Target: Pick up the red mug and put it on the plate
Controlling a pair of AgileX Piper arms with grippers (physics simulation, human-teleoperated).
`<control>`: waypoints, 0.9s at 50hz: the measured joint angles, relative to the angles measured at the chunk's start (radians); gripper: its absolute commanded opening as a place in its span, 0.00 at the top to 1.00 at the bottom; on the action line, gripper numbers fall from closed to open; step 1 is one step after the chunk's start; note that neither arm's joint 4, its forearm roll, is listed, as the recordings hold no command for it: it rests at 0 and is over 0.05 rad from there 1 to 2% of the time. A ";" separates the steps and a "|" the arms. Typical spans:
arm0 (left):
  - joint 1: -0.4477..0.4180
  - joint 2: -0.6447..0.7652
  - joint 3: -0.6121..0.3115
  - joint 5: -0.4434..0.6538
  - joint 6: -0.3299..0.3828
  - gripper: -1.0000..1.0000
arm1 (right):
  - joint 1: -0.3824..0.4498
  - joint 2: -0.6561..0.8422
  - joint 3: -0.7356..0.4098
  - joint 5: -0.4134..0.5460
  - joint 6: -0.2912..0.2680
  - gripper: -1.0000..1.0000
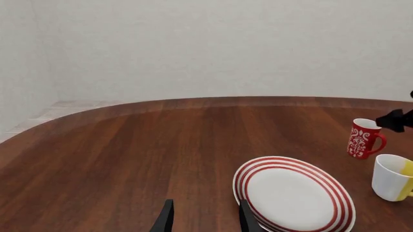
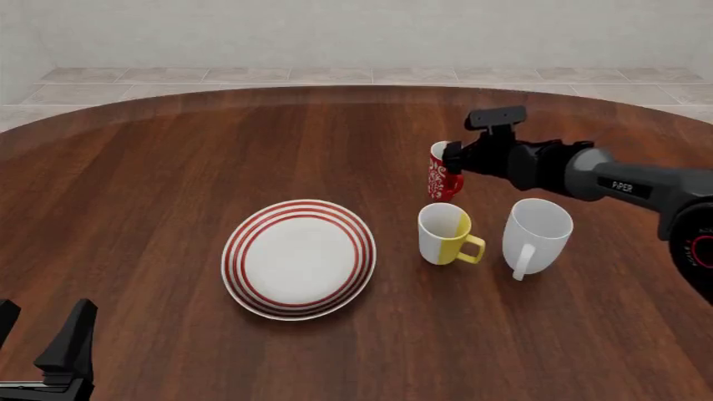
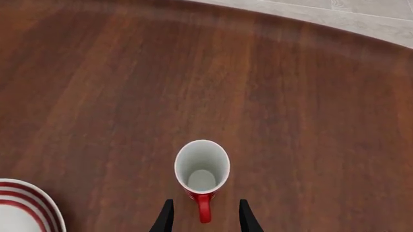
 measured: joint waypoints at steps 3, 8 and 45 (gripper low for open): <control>0.000 0.000 0.000 0.000 -0.001 0.00 | 0.000 0.005 -0.002 -0.001 0.000 0.00; 0.000 0.000 -0.001 0.001 -0.001 0.00 | 0.000 0.013 -0.006 -0.002 0.001 0.00; -0.001 0.000 -0.005 0.004 -0.003 0.00 | 0.001 0.045 0.001 -0.020 0.005 0.00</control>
